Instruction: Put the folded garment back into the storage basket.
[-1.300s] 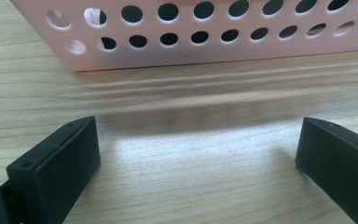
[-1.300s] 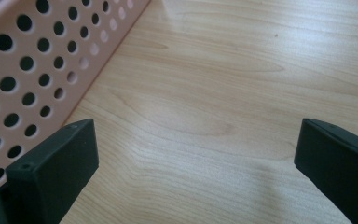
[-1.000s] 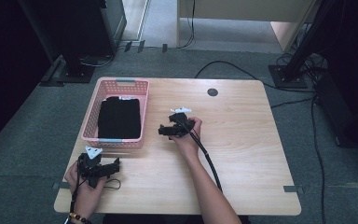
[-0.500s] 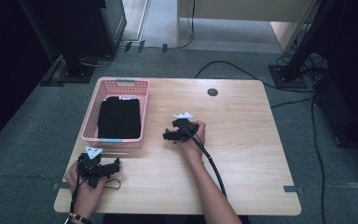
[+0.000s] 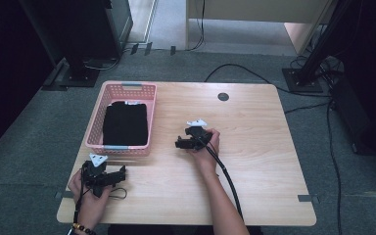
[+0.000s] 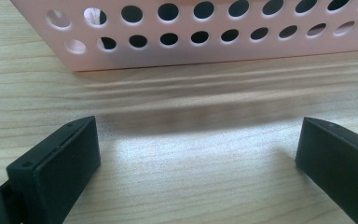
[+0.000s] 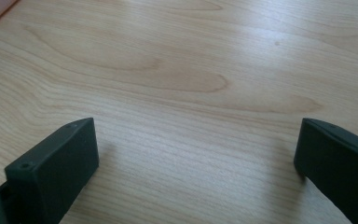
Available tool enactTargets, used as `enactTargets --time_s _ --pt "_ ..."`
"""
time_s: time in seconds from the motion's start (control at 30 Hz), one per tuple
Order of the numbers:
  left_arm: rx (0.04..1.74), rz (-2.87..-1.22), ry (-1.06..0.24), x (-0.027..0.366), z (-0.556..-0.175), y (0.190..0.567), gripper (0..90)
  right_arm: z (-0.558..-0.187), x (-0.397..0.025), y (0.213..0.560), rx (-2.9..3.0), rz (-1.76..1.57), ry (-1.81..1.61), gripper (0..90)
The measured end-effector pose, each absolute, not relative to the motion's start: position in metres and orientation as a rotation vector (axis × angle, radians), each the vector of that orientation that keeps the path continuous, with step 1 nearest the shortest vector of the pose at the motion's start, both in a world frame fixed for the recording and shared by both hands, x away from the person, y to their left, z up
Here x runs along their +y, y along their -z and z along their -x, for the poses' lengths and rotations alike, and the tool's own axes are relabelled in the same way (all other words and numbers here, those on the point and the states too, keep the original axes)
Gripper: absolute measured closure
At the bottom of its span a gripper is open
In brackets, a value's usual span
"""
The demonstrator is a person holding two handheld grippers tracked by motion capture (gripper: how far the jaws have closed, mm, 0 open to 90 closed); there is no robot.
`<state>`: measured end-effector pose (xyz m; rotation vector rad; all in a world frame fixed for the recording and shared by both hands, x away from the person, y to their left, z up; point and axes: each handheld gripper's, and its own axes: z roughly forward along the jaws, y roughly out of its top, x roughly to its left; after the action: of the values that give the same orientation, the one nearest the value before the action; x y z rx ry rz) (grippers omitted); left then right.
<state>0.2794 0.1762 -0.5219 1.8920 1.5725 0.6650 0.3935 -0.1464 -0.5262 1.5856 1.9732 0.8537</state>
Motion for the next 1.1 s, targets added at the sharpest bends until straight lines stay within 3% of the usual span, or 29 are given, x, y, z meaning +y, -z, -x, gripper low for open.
enactTargets --time_s 1.1 --pt "1.572 -1.892 -0.665 0.176 -0.279 0.522 0.0 -0.378 -0.180 0.527 1.931 -1.618 -0.837 0.0"
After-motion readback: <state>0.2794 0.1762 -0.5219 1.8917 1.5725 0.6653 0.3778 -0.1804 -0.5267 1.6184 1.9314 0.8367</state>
